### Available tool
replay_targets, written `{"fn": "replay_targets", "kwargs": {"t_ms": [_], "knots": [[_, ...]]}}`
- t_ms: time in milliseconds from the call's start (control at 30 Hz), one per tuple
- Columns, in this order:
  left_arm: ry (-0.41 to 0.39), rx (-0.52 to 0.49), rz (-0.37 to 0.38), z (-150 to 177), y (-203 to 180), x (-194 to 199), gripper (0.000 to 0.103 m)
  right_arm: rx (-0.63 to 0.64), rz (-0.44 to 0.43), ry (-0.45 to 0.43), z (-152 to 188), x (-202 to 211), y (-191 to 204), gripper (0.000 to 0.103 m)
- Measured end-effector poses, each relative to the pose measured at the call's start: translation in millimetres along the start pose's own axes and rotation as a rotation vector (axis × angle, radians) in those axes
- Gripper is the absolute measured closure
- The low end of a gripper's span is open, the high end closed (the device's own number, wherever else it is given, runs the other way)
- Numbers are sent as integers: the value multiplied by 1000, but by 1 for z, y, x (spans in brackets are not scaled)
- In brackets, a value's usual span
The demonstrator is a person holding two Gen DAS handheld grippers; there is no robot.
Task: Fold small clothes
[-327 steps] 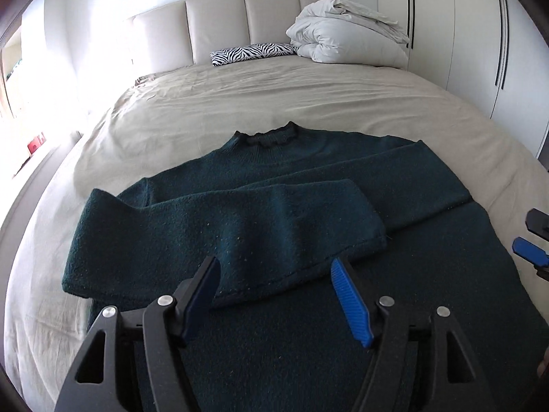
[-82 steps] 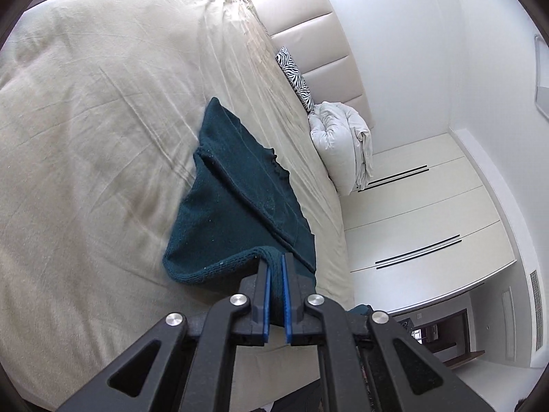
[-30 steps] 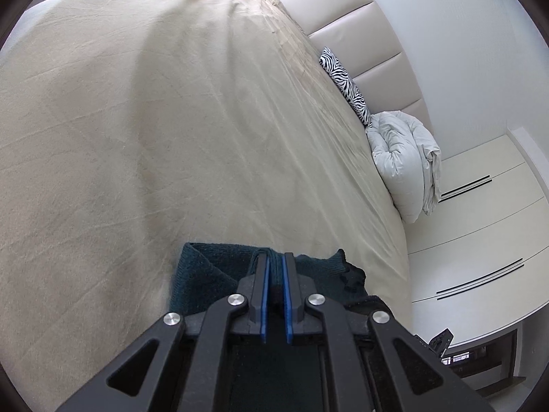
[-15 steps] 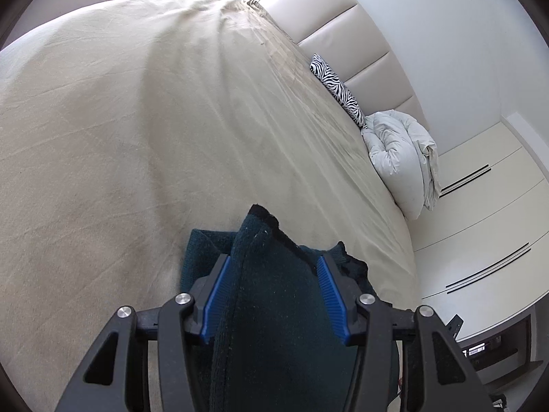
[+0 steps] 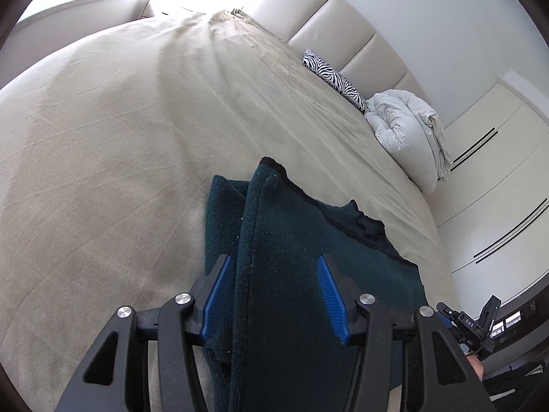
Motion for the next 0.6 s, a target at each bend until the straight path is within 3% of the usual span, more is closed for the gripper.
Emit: {"fn": "replay_targets", "kwargs": {"t_ms": [233,400,500,600], "knots": [[-74,-227,-85,34,-33,14,49,105,-176,59,55,7,70,50],[-49,-347,-214,64,-31,-3,54,147,-290,140,94,-10,120,50],[-35,-333,-232,68,-16,-6,67,117,-288,178,109,-22,120,50],[-24,-375,-249,75,-11,-6,67,36,-319,150,108,-26,101,53]]}}
Point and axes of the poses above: each gripper's, at about its wrist camera, not at the fingertips, and x roughly against the way its jaws point, y to its left, z to its underside, the point moved 9 cm from there along -x, roughly the way its jaws point, and after that the axes turned 13 degrees about -z, right-handed, at the moved point
